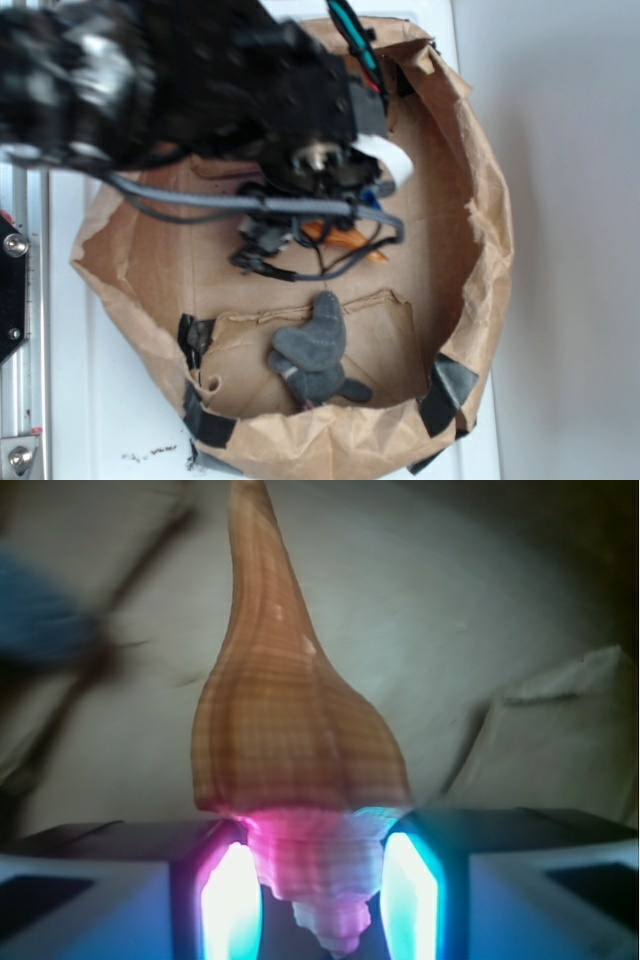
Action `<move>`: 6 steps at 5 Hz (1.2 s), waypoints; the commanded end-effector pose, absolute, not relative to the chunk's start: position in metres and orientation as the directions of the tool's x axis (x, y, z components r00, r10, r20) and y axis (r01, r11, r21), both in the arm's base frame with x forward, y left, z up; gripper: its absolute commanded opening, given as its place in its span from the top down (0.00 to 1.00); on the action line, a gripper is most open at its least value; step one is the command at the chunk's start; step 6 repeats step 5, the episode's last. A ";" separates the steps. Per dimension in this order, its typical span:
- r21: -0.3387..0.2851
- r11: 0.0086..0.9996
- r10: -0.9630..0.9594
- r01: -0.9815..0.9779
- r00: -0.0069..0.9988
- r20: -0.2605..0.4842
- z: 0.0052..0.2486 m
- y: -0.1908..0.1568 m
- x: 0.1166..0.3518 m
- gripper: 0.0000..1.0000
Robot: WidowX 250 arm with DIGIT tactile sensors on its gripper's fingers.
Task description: Grab the shell.
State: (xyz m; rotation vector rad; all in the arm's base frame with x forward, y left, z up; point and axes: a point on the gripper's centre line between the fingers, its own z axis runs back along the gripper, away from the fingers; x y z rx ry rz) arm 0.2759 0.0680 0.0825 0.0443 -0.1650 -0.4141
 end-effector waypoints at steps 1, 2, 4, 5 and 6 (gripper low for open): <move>0.038 0.906 -0.416 0.421 0.872 0.260 0.166 0.056 0.257 1.00; 0.027 0.911 -0.404 0.412 0.876 0.264 0.173 0.049 0.260 1.00; 0.074 0.951 -0.310 0.301 0.919 0.242 0.194 0.022 0.260 1.00; 0.114 0.948 -0.316 0.297 0.917 0.243 0.193 0.017 0.257 1.00; 0.114 0.948 -0.316 0.297 0.917 0.243 0.193 0.017 0.257 1.00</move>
